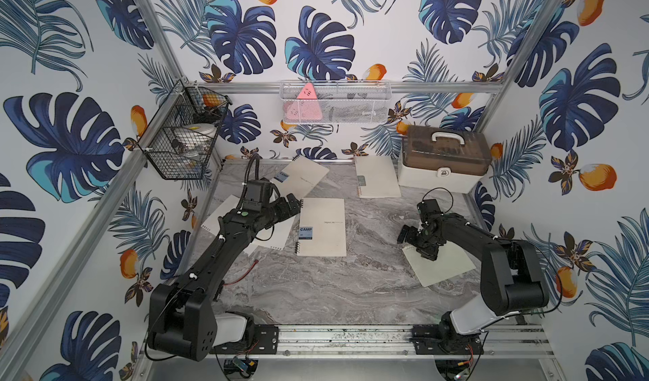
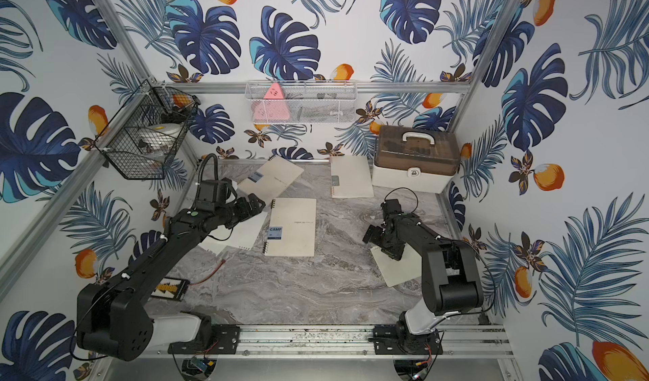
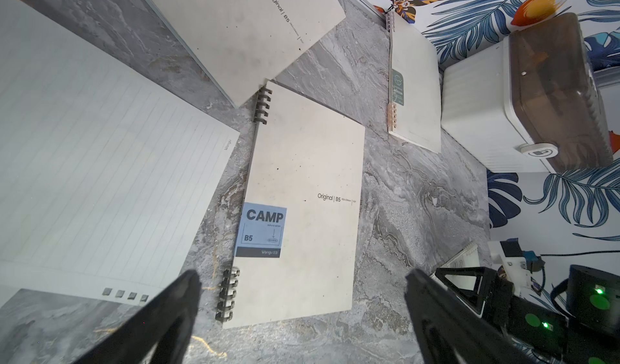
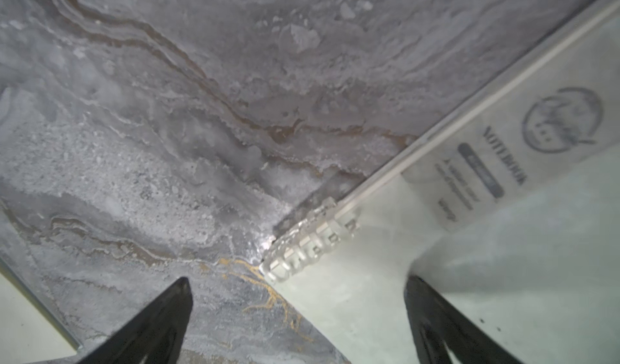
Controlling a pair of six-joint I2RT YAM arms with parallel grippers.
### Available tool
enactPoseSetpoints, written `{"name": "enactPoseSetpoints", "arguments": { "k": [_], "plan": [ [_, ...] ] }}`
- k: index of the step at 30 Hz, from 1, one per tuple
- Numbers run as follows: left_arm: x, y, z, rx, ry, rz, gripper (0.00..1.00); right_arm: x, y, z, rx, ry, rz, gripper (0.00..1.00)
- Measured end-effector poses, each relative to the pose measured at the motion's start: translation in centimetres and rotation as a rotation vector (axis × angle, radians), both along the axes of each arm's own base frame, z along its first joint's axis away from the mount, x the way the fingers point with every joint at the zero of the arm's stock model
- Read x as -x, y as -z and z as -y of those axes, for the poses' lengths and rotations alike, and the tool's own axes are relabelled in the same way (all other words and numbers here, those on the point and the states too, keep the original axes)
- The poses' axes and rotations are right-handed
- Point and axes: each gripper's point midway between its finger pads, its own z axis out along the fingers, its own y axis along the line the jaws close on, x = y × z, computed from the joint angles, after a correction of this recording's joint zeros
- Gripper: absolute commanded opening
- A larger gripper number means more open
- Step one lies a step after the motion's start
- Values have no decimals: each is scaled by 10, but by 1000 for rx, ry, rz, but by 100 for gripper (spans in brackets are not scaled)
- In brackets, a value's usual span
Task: Tear off pages from different notebooks
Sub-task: Move the notebook to the center of the board.
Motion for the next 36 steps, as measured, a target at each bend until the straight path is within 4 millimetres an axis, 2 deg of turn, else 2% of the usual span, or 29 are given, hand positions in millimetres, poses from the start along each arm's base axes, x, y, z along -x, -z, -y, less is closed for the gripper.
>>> {"name": "enactPoseSetpoints", "arguments": {
  "k": [4, 9, 13, 18, 22, 23, 24, 28, 32, 34, 36],
  "plan": [
    [0, 1, -2, -18, -9, 1, 99, -9, 3, 0, 8, 9, 1, 100],
    [3, 6, -4, -31, -15, -13, 99, -29, 3, -6, 9, -5, 34, 100],
    [3, 5, -5, -36, -18, -11, 99, -43, -3, -23, 30, -95, 109, 100],
    [4, 4, -5, -39, -22, -6, 99, -46, -9, -54, 37, -252, 176, 100],
    [4, 5, -6, -41, -24, -6, 99, -54, -7, -55, 45, -270, 210, 100],
    [4, 5, -6, -42, -25, -7, 99, -55, -7, -57, 39, -276, 215, 97],
    [4, 5, -7, -45, -28, -6, 99, -56, -6, -61, 28, -289, 221, 92],
    [5, 5, -9, -52, -36, -4, 99, -60, -3, -96, -11, -370, 234, 88],
    [7, 6, -9, -51, -34, 0, 99, -50, -8, -135, -47, -466, 241, 86],
    [10, 11, -5, -46, -26, -7, 99, -49, -18, -142, -52, -485, 256, 86],
    [15, 14, 6, -34, 4, -14, 99, -50, -39, -140, -38, -480, 300, 89]
  ]
}}
